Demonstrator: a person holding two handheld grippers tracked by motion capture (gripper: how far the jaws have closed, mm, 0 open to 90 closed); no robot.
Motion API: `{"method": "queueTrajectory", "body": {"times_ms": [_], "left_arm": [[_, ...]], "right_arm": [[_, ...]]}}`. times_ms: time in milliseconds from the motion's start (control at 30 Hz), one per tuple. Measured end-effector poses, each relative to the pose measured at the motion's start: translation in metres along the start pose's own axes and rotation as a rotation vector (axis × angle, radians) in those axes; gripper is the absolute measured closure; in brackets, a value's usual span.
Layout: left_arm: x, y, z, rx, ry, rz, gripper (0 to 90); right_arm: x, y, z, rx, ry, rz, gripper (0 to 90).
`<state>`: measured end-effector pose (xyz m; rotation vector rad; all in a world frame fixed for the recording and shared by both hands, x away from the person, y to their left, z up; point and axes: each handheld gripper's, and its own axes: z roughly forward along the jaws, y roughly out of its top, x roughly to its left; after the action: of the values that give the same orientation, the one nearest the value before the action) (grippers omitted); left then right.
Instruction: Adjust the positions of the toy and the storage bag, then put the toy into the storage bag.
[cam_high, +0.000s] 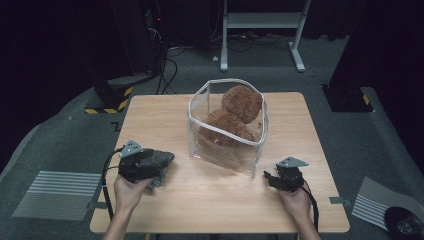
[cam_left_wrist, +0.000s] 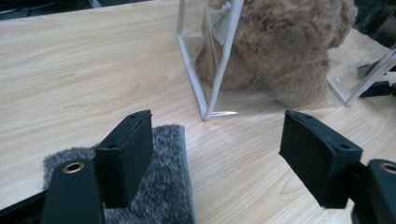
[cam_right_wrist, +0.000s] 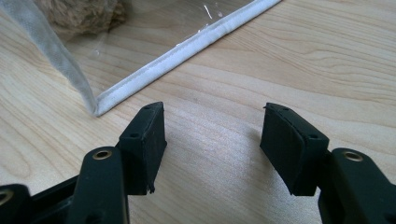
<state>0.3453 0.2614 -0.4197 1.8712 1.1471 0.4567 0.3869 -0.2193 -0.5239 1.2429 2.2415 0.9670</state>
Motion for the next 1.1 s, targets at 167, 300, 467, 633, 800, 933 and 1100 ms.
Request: {"method": "queueTrajectory", "body": {"times_ms": [167, 300, 467, 633, 800, 933, 1100], "left_arm": [[-0.001, -0.013, 0.003, 0.008, 0.009, -0.008, 26.1], [-0.003, -0.023, 0.007, 0.025, 0.039, 0.008, 26.3], [-0.001, -0.035, 0.014, 0.042, 0.033, -0.013, 26.4], [-0.002, -0.043, 0.018, 0.038, 0.031, -0.028, 26.5], [-0.007, -0.051, 0.026, 0.054, 0.029, -0.026, 26.6], [-0.01, -0.056, 0.032, 0.068, 0.031, -0.014, 26.7], [-0.016, -0.063, 0.041, 0.072, 0.014, -0.015, 26.6]], "right_arm": [[0.0, 0.0, 0.0, 0.0, 0.0, 0.0, 40.0], [0.0, 0.0, 0.0, 0.0, 0.0, 0.0, 40.0], [0.0, 0.0, 0.0, -0.001, 0.0, 0.0, 40.0], [0.0, 0.0, 0.0, 0.0, 0.0, 0.0, 40.0], [0.0, 0.0, 0.0, 0.0, 0.001, 0.0, 39.8], [0.0, 0.0, 0.0, 0.0, 0.0, -0.001, 39.8], [0.0, 0.0, 0.0, 0.0, 0.001, 0.0, 39.8]]}}
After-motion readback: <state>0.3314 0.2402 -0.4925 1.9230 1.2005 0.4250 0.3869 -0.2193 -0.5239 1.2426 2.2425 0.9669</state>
